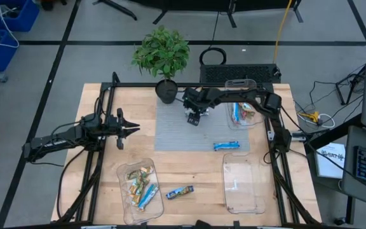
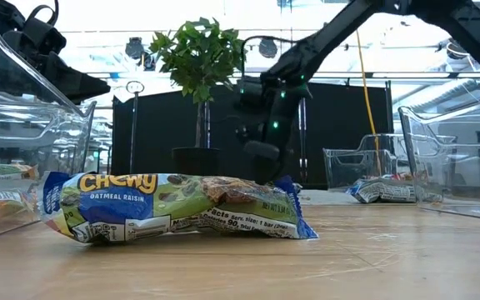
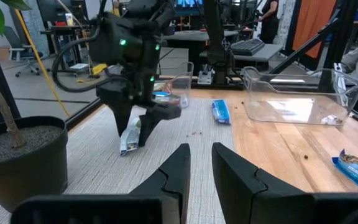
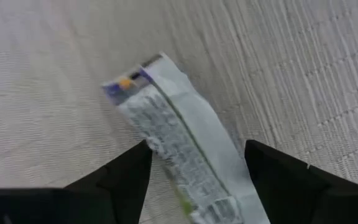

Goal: Pick and place Granola Bars by type
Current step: Put the top blue granola bar into the bottom right transparent bin

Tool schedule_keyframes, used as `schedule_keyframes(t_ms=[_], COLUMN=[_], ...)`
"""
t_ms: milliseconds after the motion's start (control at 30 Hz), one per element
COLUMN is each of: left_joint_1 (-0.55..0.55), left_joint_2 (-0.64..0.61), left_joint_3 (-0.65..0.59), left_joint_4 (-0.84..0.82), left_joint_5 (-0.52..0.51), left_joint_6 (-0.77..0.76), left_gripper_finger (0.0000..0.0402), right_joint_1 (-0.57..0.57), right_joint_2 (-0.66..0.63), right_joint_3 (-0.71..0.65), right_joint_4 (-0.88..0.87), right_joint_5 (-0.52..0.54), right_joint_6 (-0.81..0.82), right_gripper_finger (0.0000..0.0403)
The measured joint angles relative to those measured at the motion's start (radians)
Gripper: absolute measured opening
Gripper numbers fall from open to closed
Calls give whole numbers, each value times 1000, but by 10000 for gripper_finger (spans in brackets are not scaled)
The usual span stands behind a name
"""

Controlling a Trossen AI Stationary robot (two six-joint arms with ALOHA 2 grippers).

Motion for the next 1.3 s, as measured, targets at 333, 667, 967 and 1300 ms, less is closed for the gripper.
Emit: schedule_keyframes(t_ms=[333,667,967,1300], left_joint_1=[0,0,0,0], left_joint_2=[0,0,0,0], left_joint_3=[0,0,0,0], left_joint_4=[0,0,0,0], left_joint_5=[0,0,0,0], left_joint_6=[0,0,0,0], left_gripper_finger=[74,74,74,74], right_joint_1=[-15,-15,66,384], right_joint_2=[28,25,-100,-437], right_joint_3=[2,1,-2,-2], right_joint_4=[22,39,18,-194], right_joint_5=[-3,5,-4,-106], right_joint_6=[28,14,-3,178], right_gripper_finger=[194,23,19,16])
